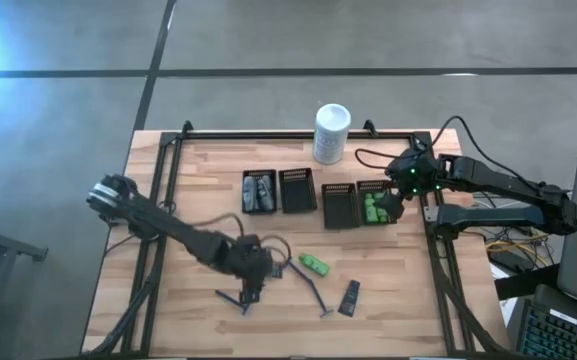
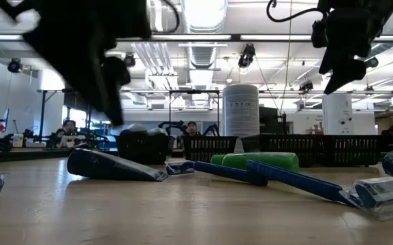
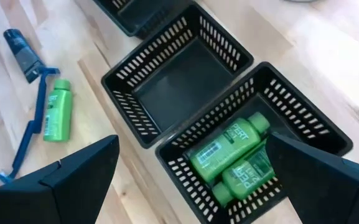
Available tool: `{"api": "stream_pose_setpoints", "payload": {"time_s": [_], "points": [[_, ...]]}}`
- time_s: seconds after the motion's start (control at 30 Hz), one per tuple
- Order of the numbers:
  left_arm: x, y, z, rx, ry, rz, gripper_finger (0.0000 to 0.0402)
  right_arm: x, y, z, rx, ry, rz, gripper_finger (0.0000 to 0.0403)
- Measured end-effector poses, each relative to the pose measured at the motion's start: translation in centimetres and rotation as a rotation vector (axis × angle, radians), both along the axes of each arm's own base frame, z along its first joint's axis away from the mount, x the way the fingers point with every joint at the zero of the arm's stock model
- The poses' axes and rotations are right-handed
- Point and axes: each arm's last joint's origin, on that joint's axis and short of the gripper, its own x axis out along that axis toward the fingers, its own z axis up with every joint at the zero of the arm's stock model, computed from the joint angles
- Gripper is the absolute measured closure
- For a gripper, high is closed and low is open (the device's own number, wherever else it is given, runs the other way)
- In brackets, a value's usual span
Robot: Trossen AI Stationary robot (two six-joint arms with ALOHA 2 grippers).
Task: Pick & Place Travel size toiletries
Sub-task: Put the blue shave cream into the middle left black bin
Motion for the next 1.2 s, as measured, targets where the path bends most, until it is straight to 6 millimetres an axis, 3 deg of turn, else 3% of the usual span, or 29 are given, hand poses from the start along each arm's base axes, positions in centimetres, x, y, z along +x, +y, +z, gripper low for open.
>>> {"api": "stream_pose_setpoints", "payload": {"time_s": [0.23, 0.6, 0.87, 1.2], "points": [[0.9, -1.3, -2.9, 0.059, 0.072, 0.029, 0.0127, 0.0, 0.0, 0.1, 0.003, -0.007, -0.005, 0.0003], [1.4, -1.2, -1.4, 0.153, 0.043, 0.066, 0.0129, 0.0, 0.0, 0.1, 0.01, -0.005, -0.008, 0.0003], [0.3, 0.3, -3.4, 0.241, 0.155, 0.026, 0.0129, 0.0, 0.0, 0.1, 0.004, -0.004, -0.005, 0.0003], [1.0, 1.2, -4.4, 0.161, 0.206, 0.0, 0.0136, 0.0, 0.0, 0.1, 0.003, -0.004, -0.005, 0.0003]]}}
